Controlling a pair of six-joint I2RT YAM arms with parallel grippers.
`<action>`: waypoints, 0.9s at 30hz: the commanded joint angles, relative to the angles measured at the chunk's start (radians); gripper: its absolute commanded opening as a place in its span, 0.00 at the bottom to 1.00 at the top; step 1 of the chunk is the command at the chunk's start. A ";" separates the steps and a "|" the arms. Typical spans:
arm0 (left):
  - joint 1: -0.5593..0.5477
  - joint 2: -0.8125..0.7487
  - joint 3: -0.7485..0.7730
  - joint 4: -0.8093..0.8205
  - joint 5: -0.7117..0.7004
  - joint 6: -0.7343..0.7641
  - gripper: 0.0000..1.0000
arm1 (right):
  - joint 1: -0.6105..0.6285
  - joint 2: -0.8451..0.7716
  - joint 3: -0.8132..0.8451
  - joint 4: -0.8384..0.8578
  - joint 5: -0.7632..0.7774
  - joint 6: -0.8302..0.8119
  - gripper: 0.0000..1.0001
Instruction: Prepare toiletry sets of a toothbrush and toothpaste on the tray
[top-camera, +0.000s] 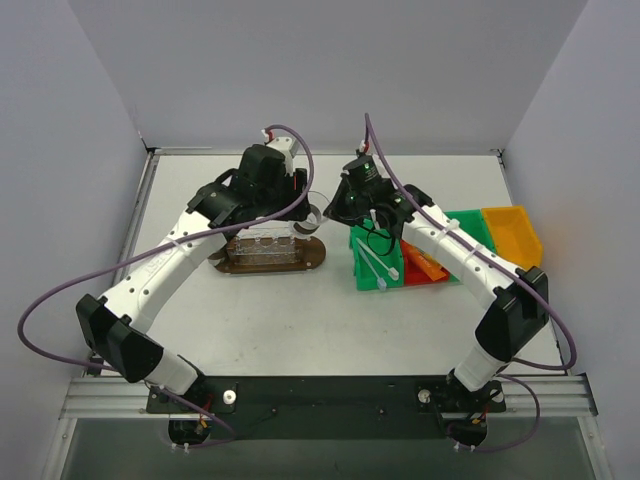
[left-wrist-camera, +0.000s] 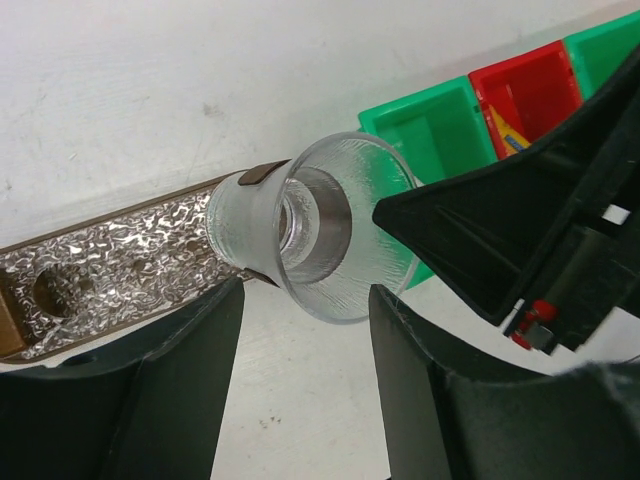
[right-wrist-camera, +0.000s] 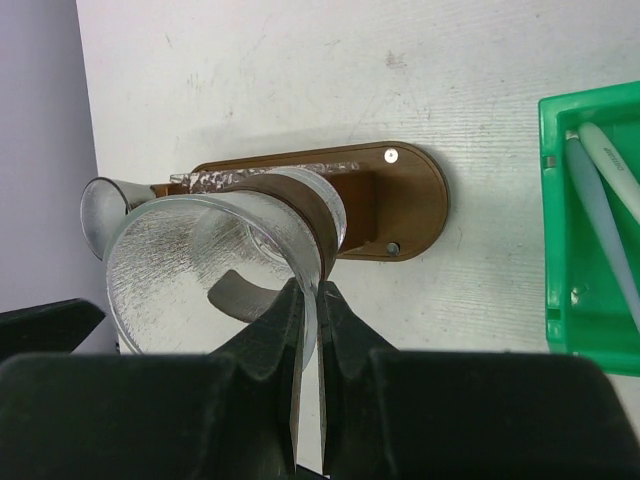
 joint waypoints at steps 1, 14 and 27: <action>-0.010 0.025 0.034 -0.050 -0.095 0.037 0.63 | 0.027 0.005 0.075 0.079 0.020 0.030 0.00; -0.007 0.073 0.045 -0.077 -0.137 0.045 0.39 | 0.085 0.033 0.107 0.070 0.020 0.009 0.00; 0.008 0.111 0.089 -0.109 -0.125 0.062 0.00 | 0.105 0.031 0.109 0.070 -0.004 0.004 0.14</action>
